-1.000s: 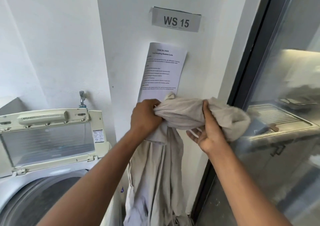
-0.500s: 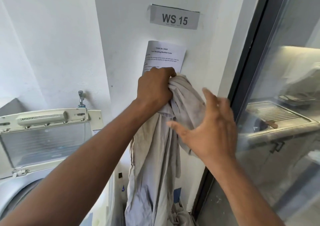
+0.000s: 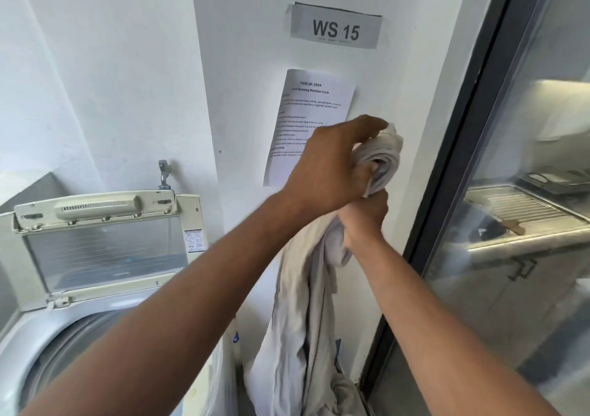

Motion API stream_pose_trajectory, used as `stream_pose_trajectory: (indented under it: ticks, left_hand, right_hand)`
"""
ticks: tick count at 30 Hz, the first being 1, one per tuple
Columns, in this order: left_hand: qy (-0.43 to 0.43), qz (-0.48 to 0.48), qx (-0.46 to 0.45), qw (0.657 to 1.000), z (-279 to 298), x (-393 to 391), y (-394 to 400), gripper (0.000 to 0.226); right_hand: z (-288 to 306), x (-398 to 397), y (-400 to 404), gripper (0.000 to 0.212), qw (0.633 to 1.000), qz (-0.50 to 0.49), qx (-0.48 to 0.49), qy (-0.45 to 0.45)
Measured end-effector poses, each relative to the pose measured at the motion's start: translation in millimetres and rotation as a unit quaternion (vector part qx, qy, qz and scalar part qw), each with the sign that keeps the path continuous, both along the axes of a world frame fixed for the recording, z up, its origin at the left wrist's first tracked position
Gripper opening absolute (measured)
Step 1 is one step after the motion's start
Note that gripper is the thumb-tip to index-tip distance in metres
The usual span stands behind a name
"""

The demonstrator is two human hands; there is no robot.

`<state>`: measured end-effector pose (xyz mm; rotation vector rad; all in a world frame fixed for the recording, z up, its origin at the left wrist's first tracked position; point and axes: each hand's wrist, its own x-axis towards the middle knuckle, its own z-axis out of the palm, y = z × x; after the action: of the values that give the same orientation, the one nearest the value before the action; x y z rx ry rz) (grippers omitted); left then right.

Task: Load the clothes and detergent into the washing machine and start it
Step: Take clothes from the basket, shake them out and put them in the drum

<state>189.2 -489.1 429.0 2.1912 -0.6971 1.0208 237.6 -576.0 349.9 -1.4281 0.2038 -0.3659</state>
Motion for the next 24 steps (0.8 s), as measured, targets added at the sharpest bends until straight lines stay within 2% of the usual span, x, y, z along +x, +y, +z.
stream_pose_trajectory:
  ticks: [2,4,7,9,11,12,15,16,18,20,22,24]
  left_hand:
    - [-0.008,-0.018,-0.036,0.999,-25,-8,15,0.075]
    - [0.035,0.011,-0.083,0.996,-65,-14,29,0.105]
    - [0.199,0.069,-0.157,0.965,-129,-17,40,0.153]
    - [0.305,0.111,-0.171,0.930,-159,-17,37,0.161]
    - [0.367,0.160,-0.176,0.899,-176,-15,28,0.146]
    - [0.377,0.182,-0.187,0.889,-180,-14,24,0.124]
    - [0.343,0.218,-0.252,0.878,-175,-4,22,0.037]
    - [0.320,0.212,-0.284,0.878,-171,-3,25,0.023]
    - [0.286,0.182,-0.362,0.868,-162,-1,30,0.022]
    - [0.269,0.141,-0.454,0.837,-149,0,30,0.024]
    - [0.242,0.077,-0.541,0.801,-133,5,31,0.017]
    - [0.210,0.021,-0.591,0.778,-112,12,29,0.024]
  right_hand:
    - [0,10,-3,0.034,0.993,-0.006,0.119,0.006]
    - [7,13,-7,0.036,0.975,0.004,0.223,0.000]
    - [24,12,-13,0.050,0.950,0.058,0.307,0.003]
    - [33,12,-15,0.066,0.933,0.117,0.340,-0.010]
    - [42,7,-15,0.068,0.920,0.170,0.353,-0.020]
    - [46,3,-15,0.058,0.916,0.189,0.353,-0.018]
    - [49,-2,-23,0.009,0.907,0.238,0.348,-0.015]
    - [47,-3,-29,0.007,0.904,0.238,0.355,-0.018]
    - [39,-2,-41,0.008,0.902,0.225,0.369,-0.021]
    - [25,-3,-51,0.009,0.900,0.217,0.378,-0.014]
    - [5,-4,-58,0.021,0.910,0.203,0.361,0.030]
    - [-17,-6,-63,0.039,0.919,0.183,0.335,0.097]
